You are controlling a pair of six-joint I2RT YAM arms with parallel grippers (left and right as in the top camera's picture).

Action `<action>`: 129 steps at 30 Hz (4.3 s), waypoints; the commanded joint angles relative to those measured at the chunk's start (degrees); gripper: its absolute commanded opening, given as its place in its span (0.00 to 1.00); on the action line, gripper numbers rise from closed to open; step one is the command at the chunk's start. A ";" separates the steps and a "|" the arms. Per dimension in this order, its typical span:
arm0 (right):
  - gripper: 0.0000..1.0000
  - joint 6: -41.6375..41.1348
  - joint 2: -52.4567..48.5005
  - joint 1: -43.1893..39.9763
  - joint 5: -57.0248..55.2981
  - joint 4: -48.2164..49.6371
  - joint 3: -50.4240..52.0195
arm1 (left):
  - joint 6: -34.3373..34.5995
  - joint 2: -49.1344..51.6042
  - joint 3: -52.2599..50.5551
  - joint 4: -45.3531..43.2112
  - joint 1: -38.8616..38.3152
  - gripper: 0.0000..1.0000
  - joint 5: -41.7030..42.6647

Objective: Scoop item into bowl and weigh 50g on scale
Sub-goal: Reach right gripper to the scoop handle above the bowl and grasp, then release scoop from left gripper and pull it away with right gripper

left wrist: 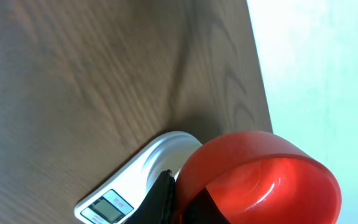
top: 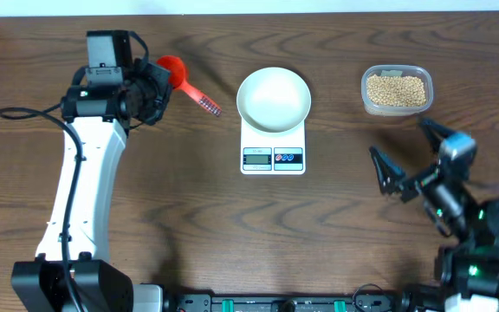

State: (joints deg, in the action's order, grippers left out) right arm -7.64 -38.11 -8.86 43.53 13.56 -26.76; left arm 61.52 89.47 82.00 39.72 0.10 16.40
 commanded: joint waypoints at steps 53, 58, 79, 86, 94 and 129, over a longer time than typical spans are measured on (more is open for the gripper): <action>0.99 9.90 -66.47 26.60 -0.96 -47.06 -61.66 | 23.28 0.55 -0.15 -8.17 -6.95 0.07 -9.64; 0.88 0.35 -67.98 27.06 8.28 -42.38 -61.66 | 23.28 0.55 -0.15 -5.03 -6.93 0.07 -8.81; 0.43 -21.18 -67.87 31.76 15.39 -21.55 -61.66 | 32.37 0.55 -0.13 -6.14 -6.93 0.07 5.60; 0.36 -25.42 -67.87 35.74 7.32 -21.46 -61.66 | 33.70 0.55 -0.15 -5.53 -6.93 0.07 8.74; 0.25 -29.86 -67.87 36.17 4.55 -18.21 -61.66 | 33.48 0.55 -0.15 -1.57 -6.93 0.07 8.74; 0.16 -34.88 -67.89 35.43 6.97 -20.59 -61.66 | 33.51 0.55 -0.15 -1.60 -6.93 0.07 8.68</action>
State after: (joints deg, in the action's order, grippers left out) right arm -43.33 -106.37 26.50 49.69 -6.83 -87.50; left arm 94.72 89.56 82.00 38.00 -6.85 24.34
